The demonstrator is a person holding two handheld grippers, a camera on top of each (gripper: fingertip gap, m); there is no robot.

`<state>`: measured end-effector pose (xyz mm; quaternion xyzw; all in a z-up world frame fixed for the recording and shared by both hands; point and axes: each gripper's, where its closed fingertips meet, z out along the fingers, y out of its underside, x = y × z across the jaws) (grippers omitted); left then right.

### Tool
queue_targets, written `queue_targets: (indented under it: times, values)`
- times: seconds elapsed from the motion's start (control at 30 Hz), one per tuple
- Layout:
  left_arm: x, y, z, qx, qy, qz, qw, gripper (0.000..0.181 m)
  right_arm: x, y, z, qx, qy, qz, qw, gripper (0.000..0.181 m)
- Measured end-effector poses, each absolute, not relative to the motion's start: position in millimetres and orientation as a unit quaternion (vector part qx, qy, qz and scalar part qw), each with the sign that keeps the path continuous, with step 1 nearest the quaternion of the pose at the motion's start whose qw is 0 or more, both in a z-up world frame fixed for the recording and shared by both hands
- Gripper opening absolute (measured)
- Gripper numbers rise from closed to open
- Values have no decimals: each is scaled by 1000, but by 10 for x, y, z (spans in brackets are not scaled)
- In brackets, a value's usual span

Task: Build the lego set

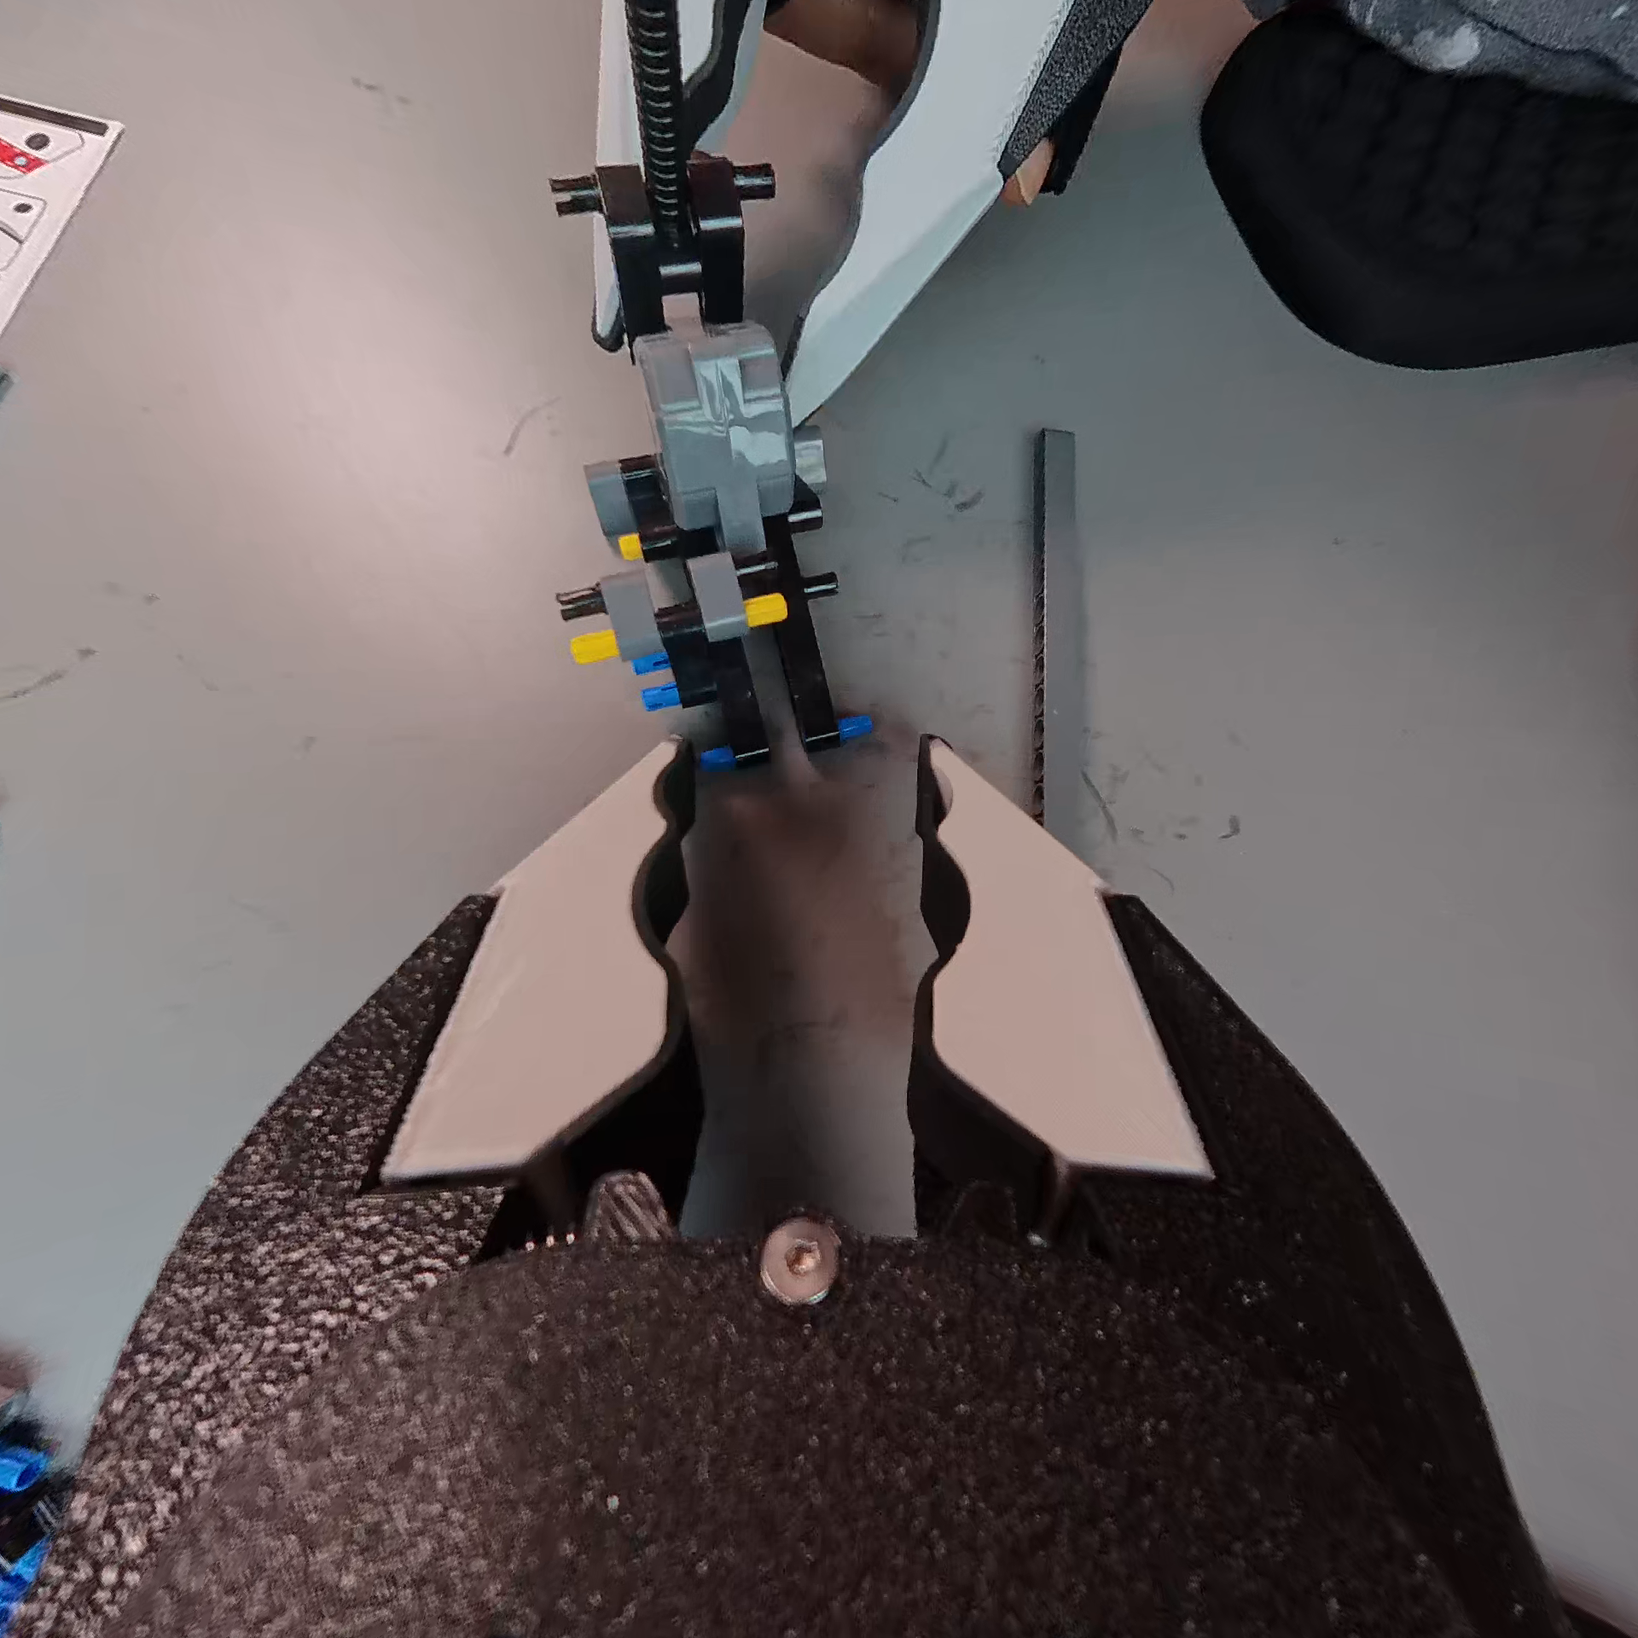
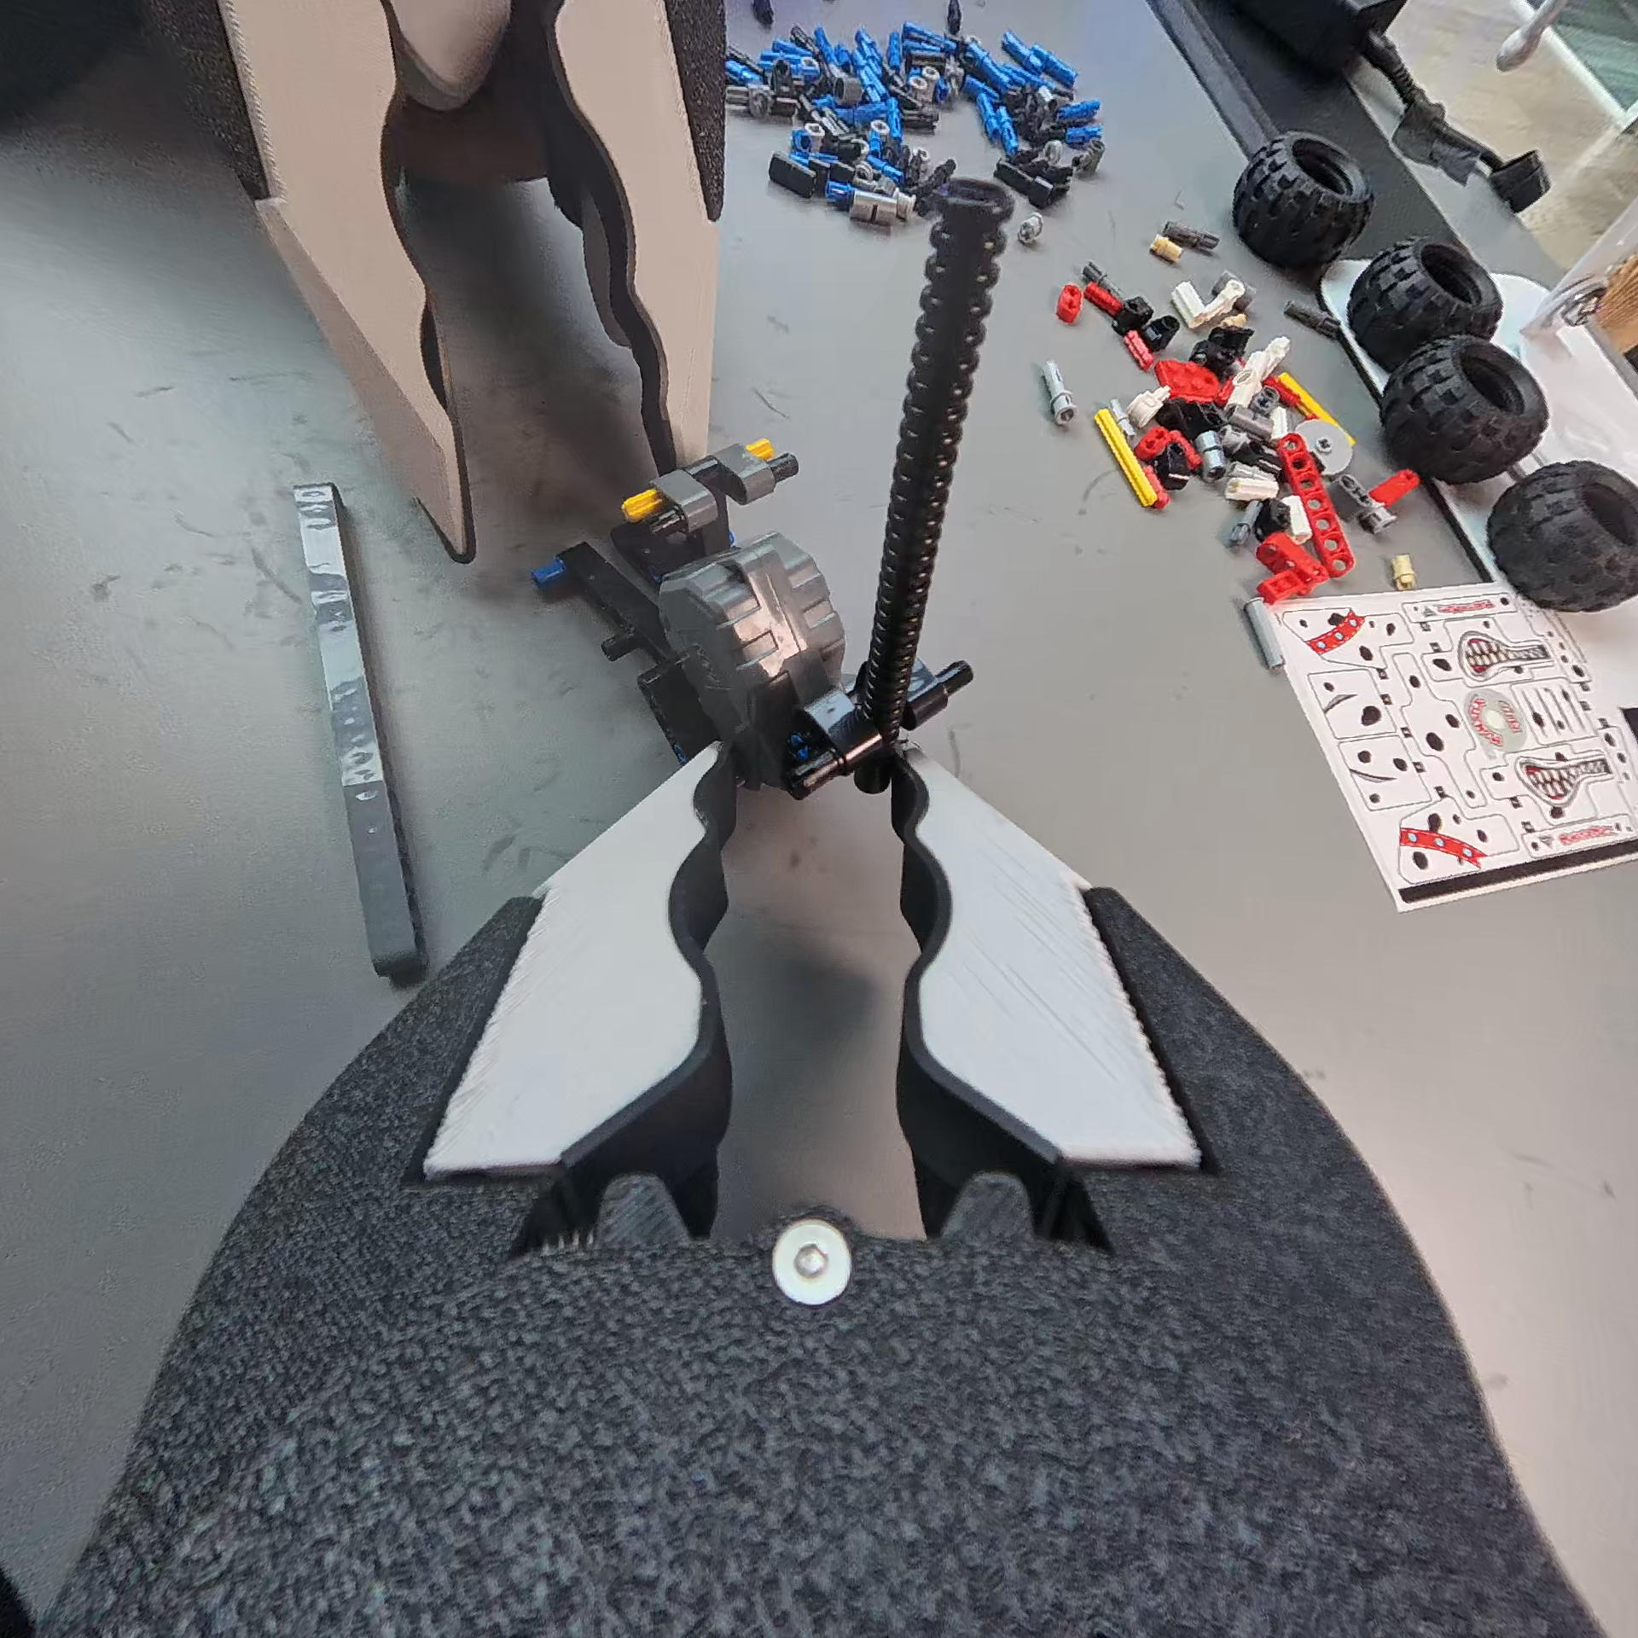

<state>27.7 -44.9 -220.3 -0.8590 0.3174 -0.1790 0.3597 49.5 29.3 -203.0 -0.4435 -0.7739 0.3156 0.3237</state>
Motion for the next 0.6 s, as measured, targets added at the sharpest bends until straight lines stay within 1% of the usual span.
queue_targets:
  times: [0.13, 0.27, 0.6]
  values:
    - [242, -428, -2223, -865, 309, -166, 359, 45, 483, 288, -2027, -438, -775, 309, 334, 35]
    - [242, -438, -2226, -865, 311, -160, 359, 44, 489, 284, -2012, -421, -787, 285, 349, 35]
    - [253, -526, -2210, -861, 320, -185, 349, 45, 514, 219, -1938, -407, -800, 257, 358, 54]
